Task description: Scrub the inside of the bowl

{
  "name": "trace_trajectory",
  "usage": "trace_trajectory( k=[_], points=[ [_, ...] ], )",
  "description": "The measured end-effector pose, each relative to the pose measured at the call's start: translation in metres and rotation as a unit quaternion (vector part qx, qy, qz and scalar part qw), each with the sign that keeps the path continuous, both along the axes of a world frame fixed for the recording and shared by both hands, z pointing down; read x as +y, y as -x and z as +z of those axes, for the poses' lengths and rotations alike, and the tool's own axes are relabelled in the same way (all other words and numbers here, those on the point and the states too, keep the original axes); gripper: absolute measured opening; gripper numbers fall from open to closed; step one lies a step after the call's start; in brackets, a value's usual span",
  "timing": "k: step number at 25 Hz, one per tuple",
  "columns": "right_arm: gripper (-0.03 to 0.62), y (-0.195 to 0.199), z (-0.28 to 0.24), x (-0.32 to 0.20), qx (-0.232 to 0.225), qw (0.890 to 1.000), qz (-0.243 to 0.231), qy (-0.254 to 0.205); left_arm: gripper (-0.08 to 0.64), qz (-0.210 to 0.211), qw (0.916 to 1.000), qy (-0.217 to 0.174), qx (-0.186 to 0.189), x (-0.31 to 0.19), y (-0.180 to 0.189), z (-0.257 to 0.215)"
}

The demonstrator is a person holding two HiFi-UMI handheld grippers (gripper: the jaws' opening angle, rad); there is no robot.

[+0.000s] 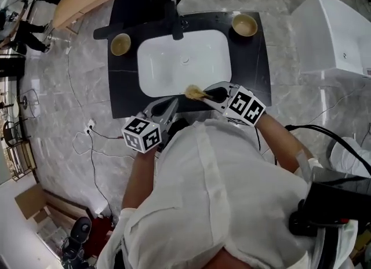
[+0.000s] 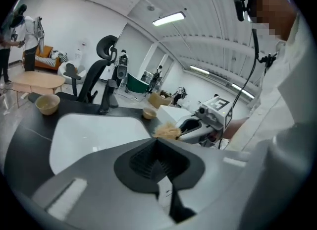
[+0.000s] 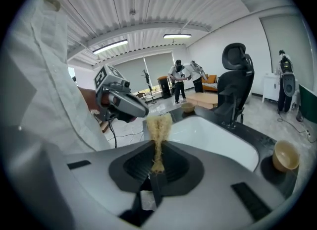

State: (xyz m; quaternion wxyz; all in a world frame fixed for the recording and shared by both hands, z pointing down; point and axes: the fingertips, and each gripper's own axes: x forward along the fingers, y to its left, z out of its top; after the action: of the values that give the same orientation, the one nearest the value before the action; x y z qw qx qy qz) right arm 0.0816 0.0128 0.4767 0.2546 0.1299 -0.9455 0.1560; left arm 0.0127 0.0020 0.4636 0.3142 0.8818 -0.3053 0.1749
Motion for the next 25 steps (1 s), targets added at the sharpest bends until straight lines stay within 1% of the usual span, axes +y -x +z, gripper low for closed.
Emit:
trace_trajectory(
  k=[1,3,6,9,13,17,22,25],
  points=[
    [0.034,-0.004,0.0,0.002,-0.003,1.0,0.0,0.0,0.005,0.01,0.9999,0.001,0.005,0.006,-0.011,0.0],
    [0.034,-0.01,0.001,0.004,-0.007,1.0,0.002,-0.001,0.005,0.031,0.9995,0.003,0.001,0.013,-0.028,0.004],
    [0.034,-0.015,0.0,0.008,-0.012,1.0,0.01,0.0,0.005,0.059,0.9982,0.003,-0.001,0.019,-0.044,0.005],
    [0.034,-0.015,-0.006,0.007,-0.013,1.0,0.021,-0.007,0.005,0.073,0.9972,-0.013,-0.003,0.013,-0.049,-0.002],
    [0.034,-0.012,-0.015,0.009,-0.008,0.999,0.033,-0.013,0.005,0.083,0.9964,-0.019,0.009,0.008,-0.047,-0.013],
    [0.034,-0.001,-0.022,0.01,-0.007,0.999,0.032,-0.024,0.005,0.076,0.9967,-0.027,0.011,0.007,-0.035,-0.019],
    [0.034,0.014,-0.025,0.022,-0.004,0.999,0.025,-0.033,0.006,0.052,0.9983,-0.026,0.006,0.014,-0.013,-0.017],
    [0.034,0.02,-0.023,0.026,-0.001,0.999,0.029,-0.038,0.005,0.036,0.999,-0.022,0.016,0.017,0.001,-0.015]
  ],
)
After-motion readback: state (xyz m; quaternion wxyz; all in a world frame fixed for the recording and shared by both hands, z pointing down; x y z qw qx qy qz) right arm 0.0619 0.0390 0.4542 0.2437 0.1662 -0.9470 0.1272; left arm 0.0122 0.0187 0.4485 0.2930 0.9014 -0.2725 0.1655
